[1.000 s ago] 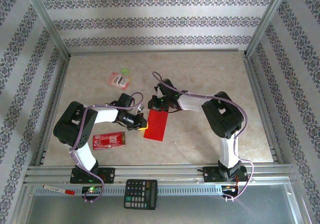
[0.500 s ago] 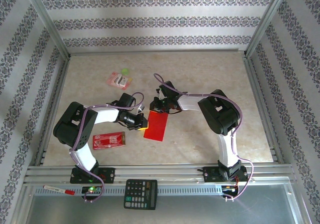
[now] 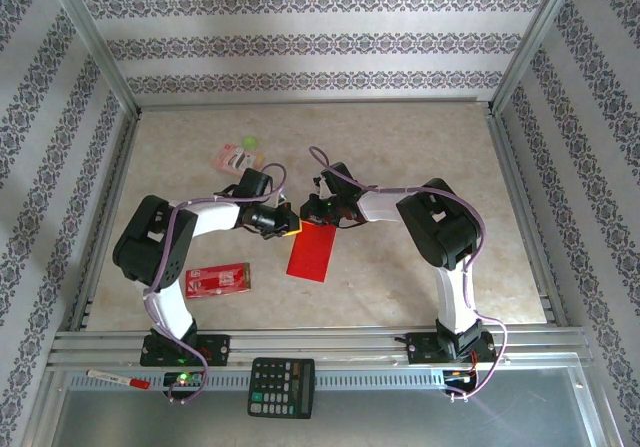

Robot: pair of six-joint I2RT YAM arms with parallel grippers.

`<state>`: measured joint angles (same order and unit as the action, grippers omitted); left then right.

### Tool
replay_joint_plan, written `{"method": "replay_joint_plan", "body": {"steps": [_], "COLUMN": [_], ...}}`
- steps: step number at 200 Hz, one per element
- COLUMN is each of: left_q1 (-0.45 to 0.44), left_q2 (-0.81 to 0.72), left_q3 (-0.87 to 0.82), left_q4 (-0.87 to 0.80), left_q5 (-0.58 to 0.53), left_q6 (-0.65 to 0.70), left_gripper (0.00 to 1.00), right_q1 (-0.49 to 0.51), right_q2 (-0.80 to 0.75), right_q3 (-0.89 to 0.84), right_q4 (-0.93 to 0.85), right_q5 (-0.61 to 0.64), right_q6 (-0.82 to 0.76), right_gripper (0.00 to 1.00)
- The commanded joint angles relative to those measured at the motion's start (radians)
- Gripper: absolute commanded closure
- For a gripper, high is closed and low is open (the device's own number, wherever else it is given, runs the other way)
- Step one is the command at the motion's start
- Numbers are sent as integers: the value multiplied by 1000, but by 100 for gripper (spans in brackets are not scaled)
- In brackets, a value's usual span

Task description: Fold a paper plane with a square sheet of paper (pick it up from the middle)

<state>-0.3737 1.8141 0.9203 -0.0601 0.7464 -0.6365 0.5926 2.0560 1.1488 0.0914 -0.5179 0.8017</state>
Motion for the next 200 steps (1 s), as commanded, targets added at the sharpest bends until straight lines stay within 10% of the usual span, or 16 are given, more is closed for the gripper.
{"method": "replay_joint_plan", "body": {"steps": [1, 200], "left_q1": [4, -64], "left_q2": [52, -245], "left_q3": [14, -340], "left_q4": [-5, -37], "left_q5": [-16, 0], "left_q6": [9, -7], "left_gripper": [100, 100], "right_q1": [-5, -8], "right_q2": [37, 57], "right_q3": [-50, -72], "right_q4": [-93, -119], "right_q5": [64, 114], "right_q6": [-15, 11], "right_gripper": [96, 97]}}
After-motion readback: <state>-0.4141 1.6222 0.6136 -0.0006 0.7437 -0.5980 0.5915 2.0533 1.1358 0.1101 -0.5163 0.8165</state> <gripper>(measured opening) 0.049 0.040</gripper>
